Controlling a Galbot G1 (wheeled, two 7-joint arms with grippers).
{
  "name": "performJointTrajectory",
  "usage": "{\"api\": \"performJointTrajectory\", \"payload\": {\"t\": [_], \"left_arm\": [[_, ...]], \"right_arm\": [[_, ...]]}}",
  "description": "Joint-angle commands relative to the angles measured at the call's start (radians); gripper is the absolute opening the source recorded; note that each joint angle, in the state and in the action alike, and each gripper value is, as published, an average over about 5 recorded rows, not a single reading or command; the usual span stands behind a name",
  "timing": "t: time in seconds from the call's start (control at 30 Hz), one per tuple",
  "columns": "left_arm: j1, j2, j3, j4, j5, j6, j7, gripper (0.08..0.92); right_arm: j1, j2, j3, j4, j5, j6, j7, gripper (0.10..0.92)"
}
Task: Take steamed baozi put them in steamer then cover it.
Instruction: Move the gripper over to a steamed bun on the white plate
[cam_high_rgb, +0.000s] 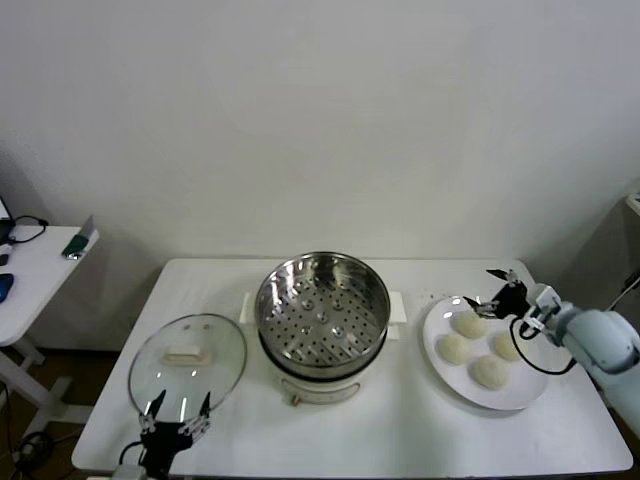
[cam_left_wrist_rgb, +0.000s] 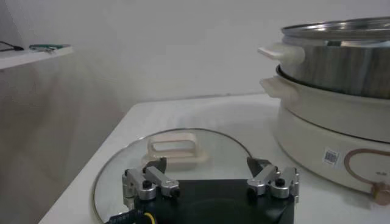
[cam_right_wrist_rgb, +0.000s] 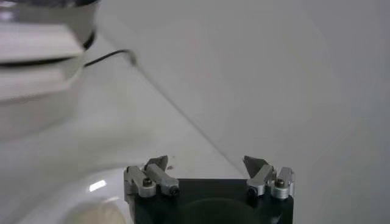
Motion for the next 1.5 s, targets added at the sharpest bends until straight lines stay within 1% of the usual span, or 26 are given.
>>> {"api": "performJointTrajectory", "payload": {"t": [0.03, 0.2, 0.37, 0.57, 0.83, 1.0, 1.17, 1.5], "left_arm": [[-0.004, 0.001, -0.001, 0.007, 0.002, -0.004, 0.0, 0.823], [-0.012, 0.001, 0.001, 0.028, 0.012, -0.014, 0.002, 0.823], [-0.018, -0.001, 0.004, 0.041, 0.02, -0.016, 0.004, 0.823], [-0.019, 0.001, -0.001, 0.044, 0.02, -0.022, 0.006, 0.823], [-0.018, 0.005, -0.008, 0.058, 0.019, -0.033, 0.005, 0.823], [-0.017, 0.004, -0.011, 0.067, 0.02, -0.041, 0.004, 0.823], [-0.017, 0.0, -0.012, 0.072, 0.022, -0.046, 0.005, 0.823], [-0.02, -0.01, -0.013, 0.081, 0.03, -0.055, 0.003, 0.823]], "right_arm": [[0.491, -0.161, -0.501, -0.155, -0.184, 0.191, -0.435, 0.823], [0.815, -0.082, -0.859, -0.239, -0.154, 0.215, -0.516, 0.823], [0.911, 0.052, -0.984, -0.339, -0.113, 0.186, -0.528, 0.823], [0.884, 0.206, -0.999, -0.495, -0.085, 0.155, -0.512, 0.823], [0.81, 0.362, -0.945, -0.676, -0.101, 0.153, -0.461, 0.823], [0.755, 0.407, -0.92, -0.702, -0.112, 0.147, -0.46, 0.823], [0.713, 0.436, -0.888, -0.741, -0.17, 0.15, -0.458, 0.823], [0.668, 0.441, -0.844, -0.748, -0.211, 0.151, -0.44, 0.82]]}}
